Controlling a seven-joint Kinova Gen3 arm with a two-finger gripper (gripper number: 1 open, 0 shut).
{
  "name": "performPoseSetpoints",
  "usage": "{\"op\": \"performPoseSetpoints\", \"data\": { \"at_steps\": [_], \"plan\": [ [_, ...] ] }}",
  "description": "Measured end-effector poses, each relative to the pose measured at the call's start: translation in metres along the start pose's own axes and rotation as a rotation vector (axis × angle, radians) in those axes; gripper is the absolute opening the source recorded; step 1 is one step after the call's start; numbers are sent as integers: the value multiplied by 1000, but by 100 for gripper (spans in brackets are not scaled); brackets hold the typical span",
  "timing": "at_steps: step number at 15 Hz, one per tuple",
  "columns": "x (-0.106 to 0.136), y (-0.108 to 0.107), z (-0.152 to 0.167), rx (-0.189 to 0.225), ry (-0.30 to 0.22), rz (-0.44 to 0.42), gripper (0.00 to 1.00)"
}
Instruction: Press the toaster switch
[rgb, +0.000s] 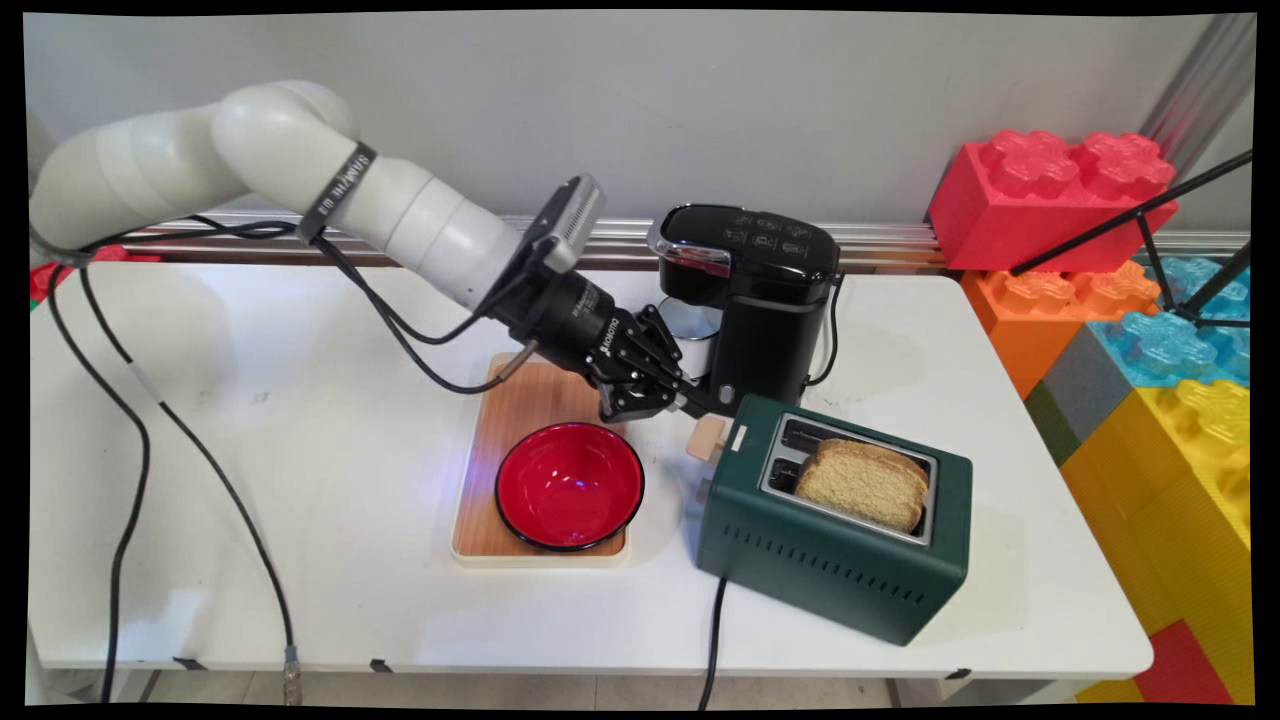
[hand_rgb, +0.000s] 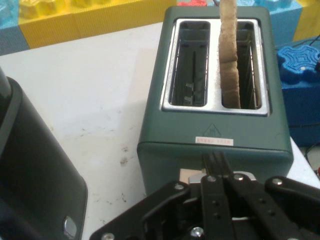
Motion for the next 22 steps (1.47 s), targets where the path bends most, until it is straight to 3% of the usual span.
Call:
{"op": "performPoseSetpoints", "data": {
  "at_steps": [22],
  "plan": [
    [-24, -11, 36, -51, -52, 5, 0]
  ]
}}
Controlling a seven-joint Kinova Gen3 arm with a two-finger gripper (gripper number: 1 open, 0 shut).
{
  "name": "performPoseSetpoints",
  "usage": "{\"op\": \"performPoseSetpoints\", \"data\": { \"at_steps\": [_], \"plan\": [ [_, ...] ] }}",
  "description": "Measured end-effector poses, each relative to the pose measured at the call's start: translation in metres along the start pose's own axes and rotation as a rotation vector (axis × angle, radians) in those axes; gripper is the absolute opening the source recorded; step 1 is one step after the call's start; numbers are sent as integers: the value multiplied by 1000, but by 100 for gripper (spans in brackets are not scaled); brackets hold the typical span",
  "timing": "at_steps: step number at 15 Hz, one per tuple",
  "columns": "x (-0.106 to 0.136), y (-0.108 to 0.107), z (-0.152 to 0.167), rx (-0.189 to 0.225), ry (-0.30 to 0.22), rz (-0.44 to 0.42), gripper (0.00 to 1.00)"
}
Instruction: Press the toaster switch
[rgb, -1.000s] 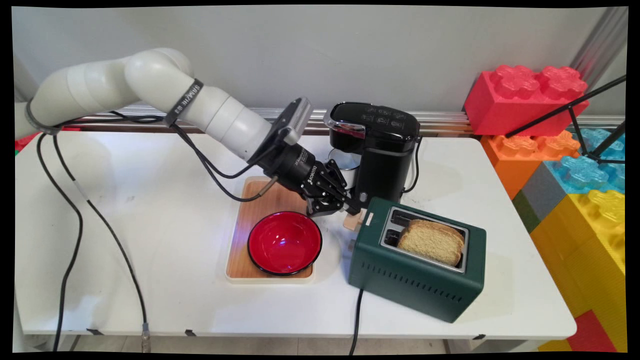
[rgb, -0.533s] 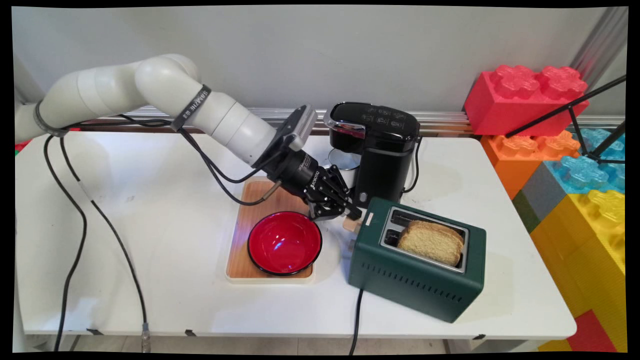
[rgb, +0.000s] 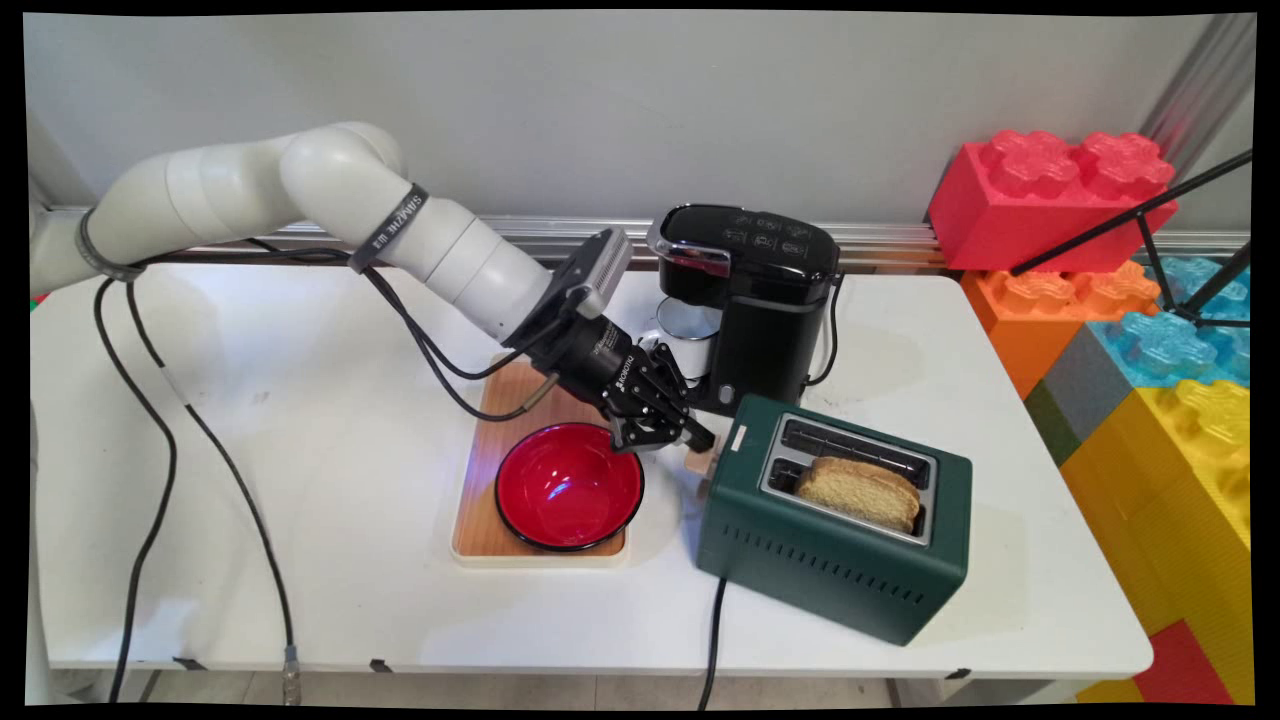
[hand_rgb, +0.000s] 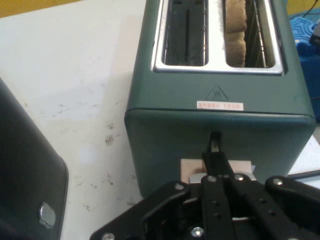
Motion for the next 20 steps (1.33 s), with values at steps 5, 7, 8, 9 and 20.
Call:
{"op": "performPoseSetpoints", "data": {
  "at_steps": [5, 7, 8, 9, 20],
  "plan": [
    [-4, 0, 5, -5, -3, 2, 0],
    [-6, 0, 7, -7, -4, 2, 0],
    [-7, 0, 8, -8, -4, 2, 0],
    [-8, 0, 8, -9, -5, 2, 0],
    [-15, 0, 12, -16, -12, -4, 0]
  ]
}}
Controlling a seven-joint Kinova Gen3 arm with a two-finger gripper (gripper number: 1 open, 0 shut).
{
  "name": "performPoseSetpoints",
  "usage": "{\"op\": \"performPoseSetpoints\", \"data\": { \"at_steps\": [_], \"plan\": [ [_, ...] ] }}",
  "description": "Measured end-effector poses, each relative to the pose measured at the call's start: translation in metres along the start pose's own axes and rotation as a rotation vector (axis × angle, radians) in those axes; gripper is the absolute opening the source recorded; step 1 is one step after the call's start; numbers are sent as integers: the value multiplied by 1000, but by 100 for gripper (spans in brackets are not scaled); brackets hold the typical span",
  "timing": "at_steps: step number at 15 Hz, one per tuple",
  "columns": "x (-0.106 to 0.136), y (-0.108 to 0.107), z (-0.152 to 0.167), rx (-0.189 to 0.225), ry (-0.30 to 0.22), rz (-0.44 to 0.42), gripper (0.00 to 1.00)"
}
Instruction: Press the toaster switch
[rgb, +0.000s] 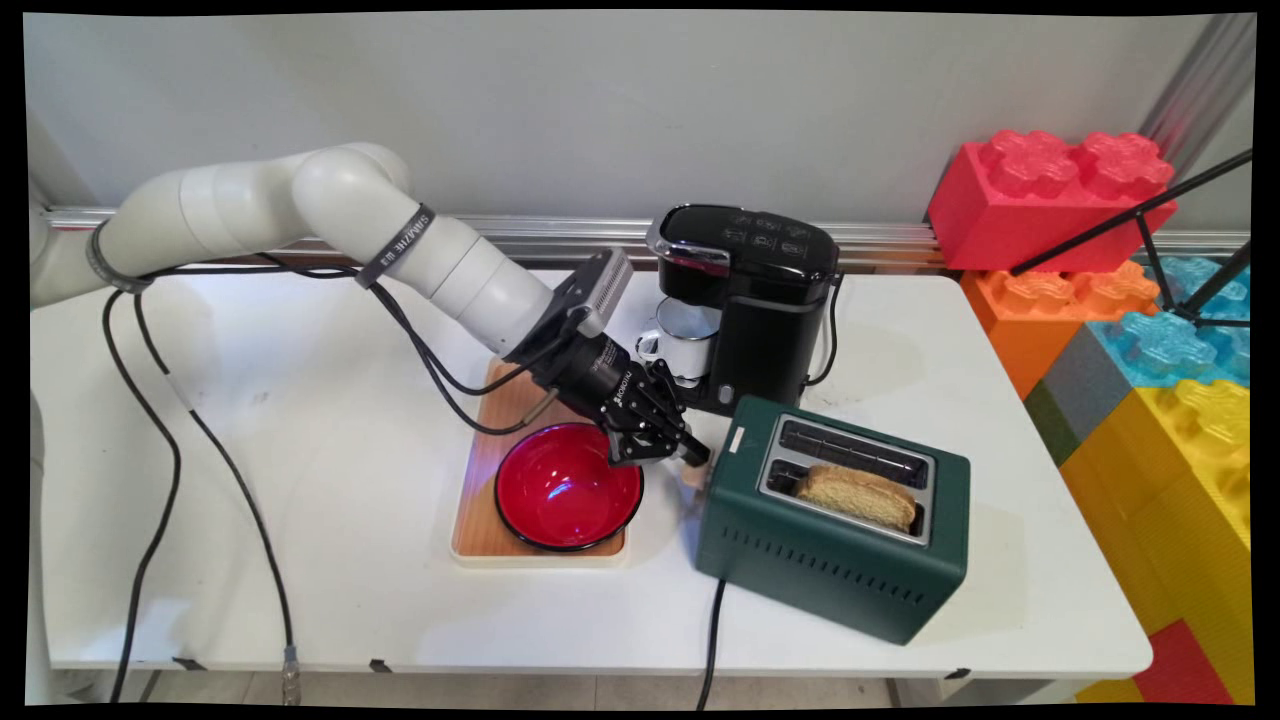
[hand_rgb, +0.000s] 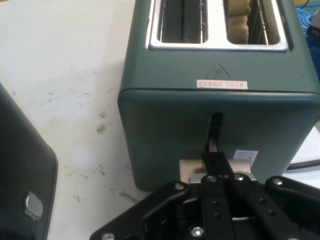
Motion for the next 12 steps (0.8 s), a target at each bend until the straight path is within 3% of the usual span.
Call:
{"op": "performPoseSetpoints", "data": {
  "at_steps": [12],
  "plan": [
    [-5, 1, 2, -7, -9, -11, 0]
  ]
}}
